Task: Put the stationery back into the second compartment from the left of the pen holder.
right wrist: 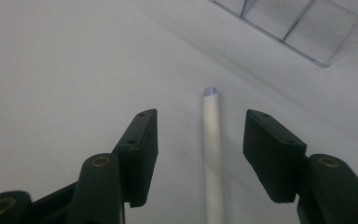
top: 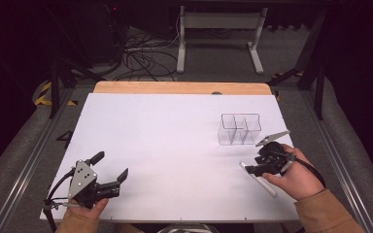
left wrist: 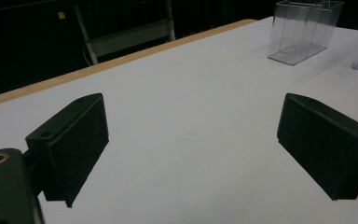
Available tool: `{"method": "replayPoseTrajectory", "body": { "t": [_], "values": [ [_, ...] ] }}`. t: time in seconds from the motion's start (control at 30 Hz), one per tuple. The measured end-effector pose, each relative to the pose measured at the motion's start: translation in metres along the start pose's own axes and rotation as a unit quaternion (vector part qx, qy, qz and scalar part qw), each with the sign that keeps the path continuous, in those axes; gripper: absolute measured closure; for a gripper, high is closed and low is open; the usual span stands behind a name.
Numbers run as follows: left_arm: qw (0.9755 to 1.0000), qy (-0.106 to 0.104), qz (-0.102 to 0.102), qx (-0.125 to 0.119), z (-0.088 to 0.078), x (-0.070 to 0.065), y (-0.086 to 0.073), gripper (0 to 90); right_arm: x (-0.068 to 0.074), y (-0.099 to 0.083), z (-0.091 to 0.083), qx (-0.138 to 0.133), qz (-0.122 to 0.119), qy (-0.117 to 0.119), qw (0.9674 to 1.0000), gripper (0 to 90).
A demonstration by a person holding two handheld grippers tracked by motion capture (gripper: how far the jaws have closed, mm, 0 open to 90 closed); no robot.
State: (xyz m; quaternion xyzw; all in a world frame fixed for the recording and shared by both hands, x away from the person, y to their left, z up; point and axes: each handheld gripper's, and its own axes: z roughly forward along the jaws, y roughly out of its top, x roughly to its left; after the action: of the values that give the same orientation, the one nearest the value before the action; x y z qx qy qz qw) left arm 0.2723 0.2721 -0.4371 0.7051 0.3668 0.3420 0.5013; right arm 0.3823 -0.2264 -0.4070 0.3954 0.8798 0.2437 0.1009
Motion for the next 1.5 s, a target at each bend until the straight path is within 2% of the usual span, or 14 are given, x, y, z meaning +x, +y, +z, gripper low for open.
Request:
{"method": "replayPoseTrajectory", "body": {
  "t": [0.13, 0.27, 0.47, 0.5, 0.53, 0.63, 0.67, 0.7, 0.77, 0.83, 0.97, 1.1, 1.23, 1.5],
  "values": [
    [1.0, 0.0, 0.0, 0.001, 0.0, 0.0, 0.0, 9.7, 0.001, 0.001, 0.003, 0.02, -0.005, -0.004, 0.9998, 47.8],
    [1.0, 0.0, 0.001, 0.002, 0.001, 0.0, 0.0, 9.8, 0.001, 0.001, 0.008, 0.056, -0.021, -0.012, 0.9981, 49.8],
    [1.0, 0.001, 0.003, 0.002, 0.001, 0.0, 0.0, 9.9, 0.001, 0.001, 0.011, 0.082, -0.028, -0.016, 0.9962, 53.2],
    [1.0, 0.001, 0.003, 0.002, 0.001, 0.0, 0.0, 9.9, 0.0, 0.002, 0.013, 0.096, -0.037, -0.02, 0.9945, 55.6],
    [1.0, 0.001, 0.003, 0.003, 0.001, -0.001, 0.0, 9.9, 0.0, 0.002, 0.013, 0.096, -0.037, -0.02, 0.9945, 55.6],
    [1.0, 0.0, 0.004, 0.003, 0.001, 0.0, 0.0, 9.9, 0.0, 0.002, 0.016, 0.126, -0.045, -0.023, 0.9908, 57.9],
    [1.0, 0.0, 0.004, 0.003, 0.001, 0.0, 0.0, 9.9, 0.0, 0.002, 0.016, 0.126, -0.045, -0.023, 0.9908, 57.9],
    [1.0, 0.001, 0.003, 0.003, 0.001, -0.001, 0.0, 9.9, 0.0, 0.002, 0.018, 0.138, -0.048, -0.022, 0.989, 58.6],
    [1.0, 0.001, 0.003, 0.003, 0.001, -0.001, 0.0, 9.9, -0.001, 0.002, 0.019, 0.142, -0.049, -0.022, 0.9885, 58.7],
    [1.0, -0.001, 0.004, 0.003, 0.001, 0.0, 0.0, 9.9, -0.001, 0.003, 0.022, 0.155, -0.05, -0.02, 0.9864, 59.3],
    [1.0, 0.0, 0.004, 0.005, 0.001, -0.001, 0.0, 10.0, -0.003, 0.003, 0.024, 0.162, -0.053, -0.015, 0.9852, 59.5],
    [1.0, 0.002, 0.005, 0.006, 0.001, -0.001, 0.0, 10.2, -0.007, 0.003, 0.029, 0.17, -0.034, -0.002, 0.9848, 63.8],
    [1.0, 0.003, 0.004, 0.006, 0.002, -0.001, 0.0, 10.3, -0.007, 0.002, 0.031, 0.171, -0.021, 0.0, 0.985, 66.0],
    [1.0, 0.003, 0.005, 0.006, 0.002, -0.001, 0.0, 10.4, -0.005, 0.002, 0.034, 0.165, -0.028, -0.015, 0.9857, 71.5]
  ]
}}
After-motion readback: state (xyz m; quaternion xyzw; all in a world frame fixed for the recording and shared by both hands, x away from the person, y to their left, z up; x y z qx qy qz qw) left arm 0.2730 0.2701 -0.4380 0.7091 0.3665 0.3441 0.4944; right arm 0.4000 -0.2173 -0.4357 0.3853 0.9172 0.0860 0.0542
